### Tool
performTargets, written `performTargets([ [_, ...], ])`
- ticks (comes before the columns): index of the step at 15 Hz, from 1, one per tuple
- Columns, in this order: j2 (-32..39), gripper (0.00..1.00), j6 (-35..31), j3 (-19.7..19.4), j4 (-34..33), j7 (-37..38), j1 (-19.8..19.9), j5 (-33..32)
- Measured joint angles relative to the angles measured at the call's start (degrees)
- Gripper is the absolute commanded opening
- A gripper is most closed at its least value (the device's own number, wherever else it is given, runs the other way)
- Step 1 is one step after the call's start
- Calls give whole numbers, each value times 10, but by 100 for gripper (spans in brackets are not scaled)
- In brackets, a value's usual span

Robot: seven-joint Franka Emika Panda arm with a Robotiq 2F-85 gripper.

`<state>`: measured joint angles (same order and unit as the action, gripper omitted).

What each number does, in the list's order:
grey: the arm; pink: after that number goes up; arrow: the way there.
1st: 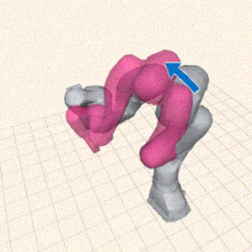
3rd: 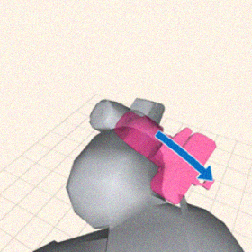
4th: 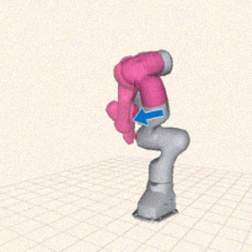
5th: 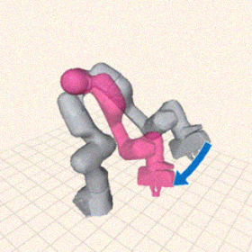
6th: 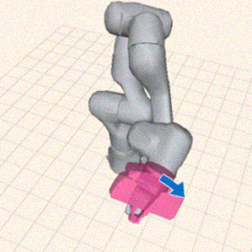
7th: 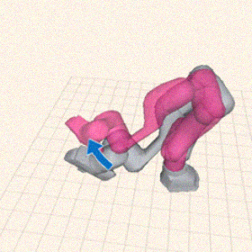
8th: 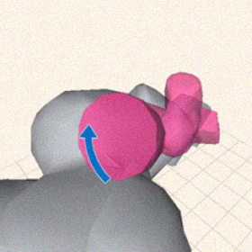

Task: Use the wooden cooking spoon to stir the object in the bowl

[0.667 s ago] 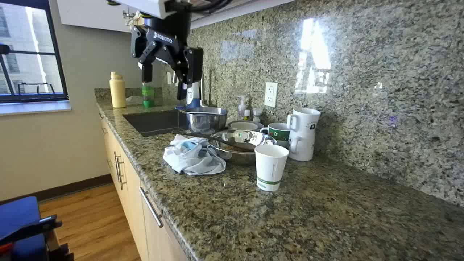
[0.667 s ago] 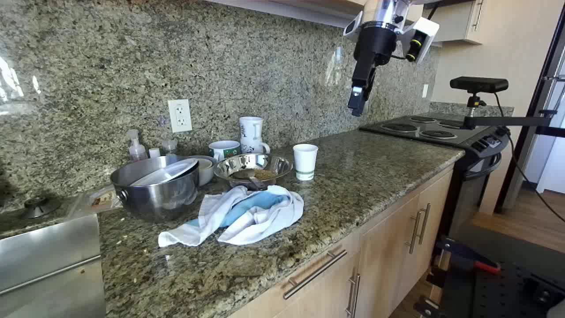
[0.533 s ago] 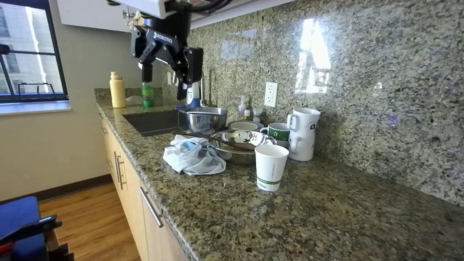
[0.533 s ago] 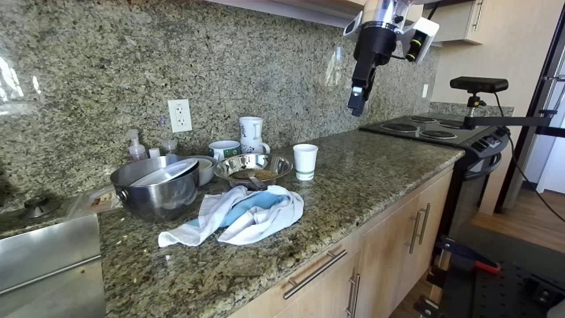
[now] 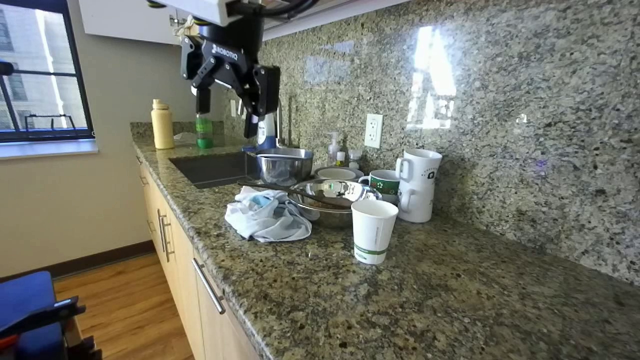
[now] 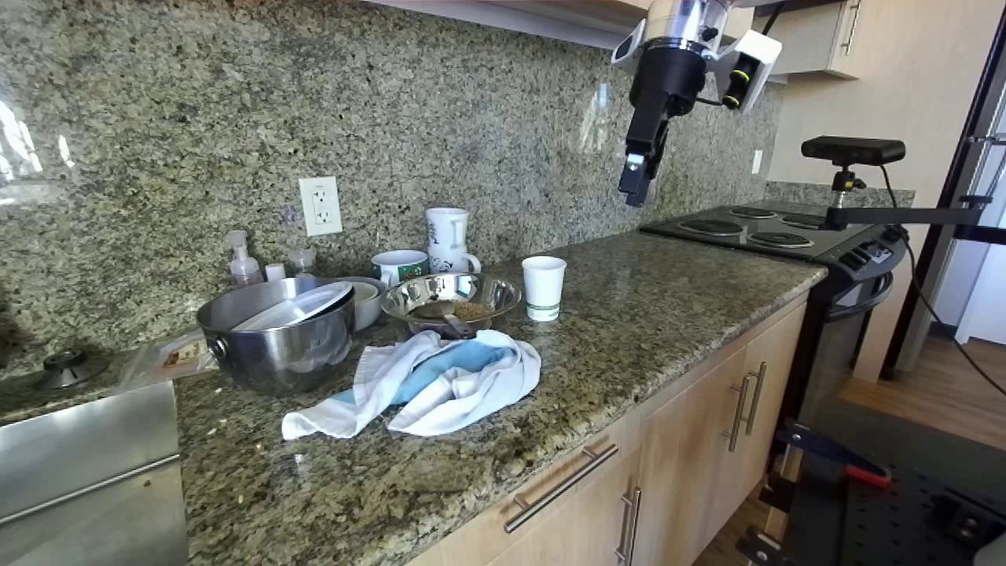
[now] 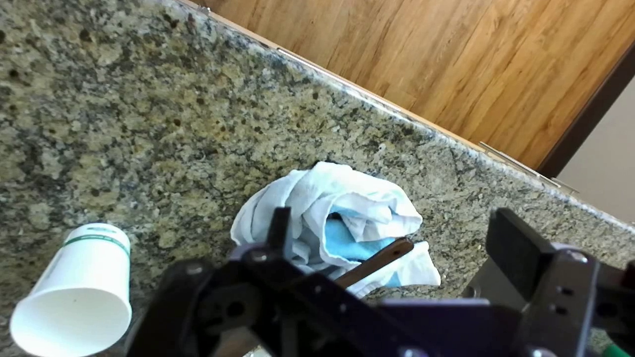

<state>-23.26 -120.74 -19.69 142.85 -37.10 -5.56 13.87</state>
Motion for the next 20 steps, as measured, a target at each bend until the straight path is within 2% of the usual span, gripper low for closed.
performTargets([
  [4,17,100,-31,9,3,0,1,57],
  [9,76,100,-92,17,6,-8,0,152],
  [15,150,100,-150,43,4,-71,3,325],
  [20,194,100,-160,77,-2,-135,24,452],
])
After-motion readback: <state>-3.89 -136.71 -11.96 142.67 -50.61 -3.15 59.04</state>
